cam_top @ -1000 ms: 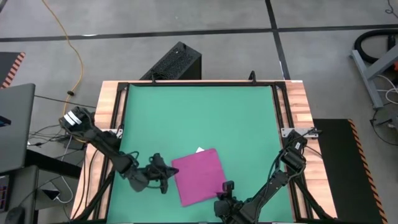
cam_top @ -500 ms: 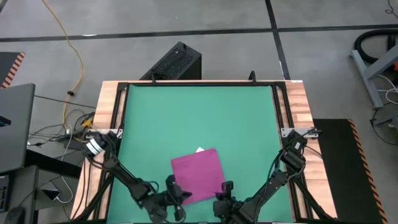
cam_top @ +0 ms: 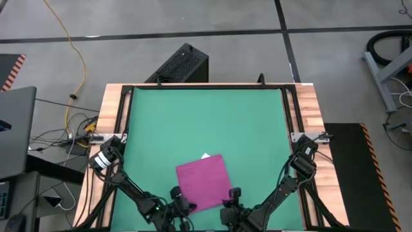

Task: Roll towel
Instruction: Roll the violet towel

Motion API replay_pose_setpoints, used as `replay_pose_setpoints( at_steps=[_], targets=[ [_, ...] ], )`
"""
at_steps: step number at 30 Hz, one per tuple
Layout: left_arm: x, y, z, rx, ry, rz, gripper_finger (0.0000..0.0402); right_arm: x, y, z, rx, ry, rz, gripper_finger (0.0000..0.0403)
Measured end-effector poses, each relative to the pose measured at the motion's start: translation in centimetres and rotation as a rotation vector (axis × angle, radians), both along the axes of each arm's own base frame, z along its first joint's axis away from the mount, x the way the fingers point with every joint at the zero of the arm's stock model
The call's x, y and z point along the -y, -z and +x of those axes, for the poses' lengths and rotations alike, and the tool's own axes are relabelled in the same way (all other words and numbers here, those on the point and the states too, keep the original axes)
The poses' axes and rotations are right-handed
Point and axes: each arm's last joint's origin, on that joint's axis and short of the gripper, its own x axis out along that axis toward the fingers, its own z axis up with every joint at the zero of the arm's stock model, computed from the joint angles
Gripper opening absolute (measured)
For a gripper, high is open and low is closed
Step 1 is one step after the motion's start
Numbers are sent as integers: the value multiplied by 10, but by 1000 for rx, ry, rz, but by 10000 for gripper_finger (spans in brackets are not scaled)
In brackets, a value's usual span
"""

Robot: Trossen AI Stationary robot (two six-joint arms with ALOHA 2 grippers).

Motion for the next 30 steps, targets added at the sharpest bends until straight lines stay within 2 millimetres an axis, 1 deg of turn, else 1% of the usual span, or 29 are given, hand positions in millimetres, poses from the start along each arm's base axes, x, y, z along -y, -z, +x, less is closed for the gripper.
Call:
replay_pose_setpoints(
  at_steps=[2, 4, 8, 11, 13, 15, 18, 21, 25, 30],
  targets=[
    [-2, 4, -4, -38, -11, 18, 0, -1, -2, -1, 9, -7, -10, 46],
    [-5, 7, -8, -80, -35, 28, 0, -6, -8, -2, 33, -18, -15, 60],
    [-9, 10, -15, -116, -83, 62, 0, -24, -24, -9, 71, -89, -32, 80],
    [-10, 10, -15, -129, -73, 79, 0, -34, -29, -18, 99, -129, -70, 86],
    [-10, 10, -15, -138, -60, 98, 0, -35, -30, -22, 159, -111, -133, 85],
    [-11, 11, -16, -144, -51, 114, 0, -29, -26, -23, 216, -72, -176, 81],
    [-10, 11, -17, -151, -35, 144, 0, -15, -12, -21, 247, -23, -230, 69],
    [-9, 12, -21, -152, -29, 174, 0, -4, 1, -18, 285, 34, -214, 60],
    [-7, 13, -25, -153, -25, 191, 0, -1, 15, -18, 295, 50, -153, 54],
    [-4, 14, -30, -141, -26, 200, 0, -4, 21, -24, 283, 43, -108, 53]
  ],
)
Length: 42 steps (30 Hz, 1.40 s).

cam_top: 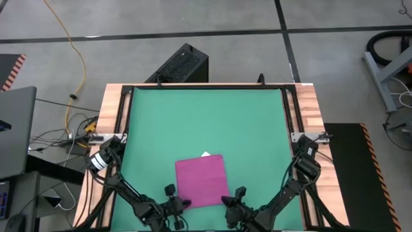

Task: Roll towel
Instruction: Roll the violet towel

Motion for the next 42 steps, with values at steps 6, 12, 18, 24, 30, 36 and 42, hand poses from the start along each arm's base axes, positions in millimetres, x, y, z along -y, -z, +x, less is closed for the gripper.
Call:
replay_pose_setpoints(
  at_steps=[6, 12, 18, 24, 30, 36, 42],
  targets=[
    [1, 0, -1, 8, -1, 3, 0, -1, 3, -2, -71, -10, 88, 53],
    [1, 0, -1, 4, 8, 12, 0, 3, 7, 4, -219, -31, 192, 53],
    [0, 0, -2, -12, 13, 27, 0, 1, 1, 9, -287, -66, 226, 53],
    [-6, 1, 1, -67, 20, 52, 0, -2, -11, 13, -328, -81, 199, 53],
    [-17, -5, 8, -147, 74, 83, 0, 3, -12, 19, -344, -85, 180, 53],
    [-47, -19, 1, -187, 72, 93, 0, 15, -13, 30, -345, -76, 135, 53],
    [-82, -34, -24, -163, 47, 60, 0, 32, -13, 43, -371, -76, 41, 53]
  ],
)
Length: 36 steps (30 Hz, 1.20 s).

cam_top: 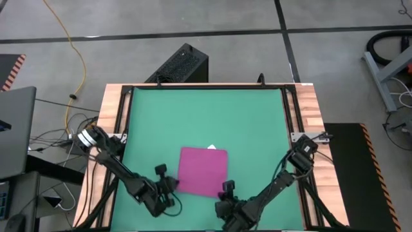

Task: Roll towel
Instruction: Roll the violet towel

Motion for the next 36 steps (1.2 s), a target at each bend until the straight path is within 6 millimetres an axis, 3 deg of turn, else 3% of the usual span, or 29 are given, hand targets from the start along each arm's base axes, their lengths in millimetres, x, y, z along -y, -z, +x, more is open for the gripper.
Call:
replay_pose_setpoints(
  at_steps=[9, 15, 22, 26, 31, 34, 36],
  targets=[
    [-40, -6, -24, 111, -64, -75, 0, 37, -3, 22, -69, 20, -93, 53],
    [-46, -42, -30, 224, -15, -28, 0, 43, -15, 23, -68, -15, -172, 53],
    [-50, -85, -40, 301, 163, -20, 1, 49, -53, 19, -1, -31, -141, 54],
    [-54, -106, -48, 335, 239, -32, 16, 58, -82, -5, 91, -41, -103, 57],
    [-67, -141, -72, 429, 333, -49, 40, 82, -109, -65, 380, -10, -4, 57],
    [-75, -157, -87, 505, 365, -84, 45, 99, -111, -97, 531, -21, 151, 57],
    [-75, -157, -93, 521, 394, -97, 45, 108, -106, -110, 592, -52, 287, 57]
  ],
)
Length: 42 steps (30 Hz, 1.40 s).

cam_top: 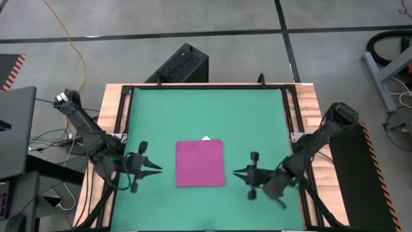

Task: Roll towel
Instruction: Roll the violet towel

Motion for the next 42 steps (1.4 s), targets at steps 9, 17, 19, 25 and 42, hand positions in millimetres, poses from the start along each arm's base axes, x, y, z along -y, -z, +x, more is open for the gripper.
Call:
replay_pose_setpoints(
  at_steps=[9, 17, 19, 25, 42],
  targets=[
    [33, 35, 13, -82, 84, 113, 55, 8, 32, 2, 32, -125, 78, 82],
    [52, 73, 37, -150, 67, 209, 111, 4, 39, 26, -24, -223, -19, 212],
    [54, 83, 43, -169, 59, 231, 131, 3, 45, 33, -46, -225, -46, 229],
    [56, 104, 60, -198, 53, 249, 186, -5, 62, 50, -82, -279, -113, 233],
    [55, 121, 60, -278, 43, 305, 208, 0, 114, 78, -193, -295, -123, 225]
  ],
)
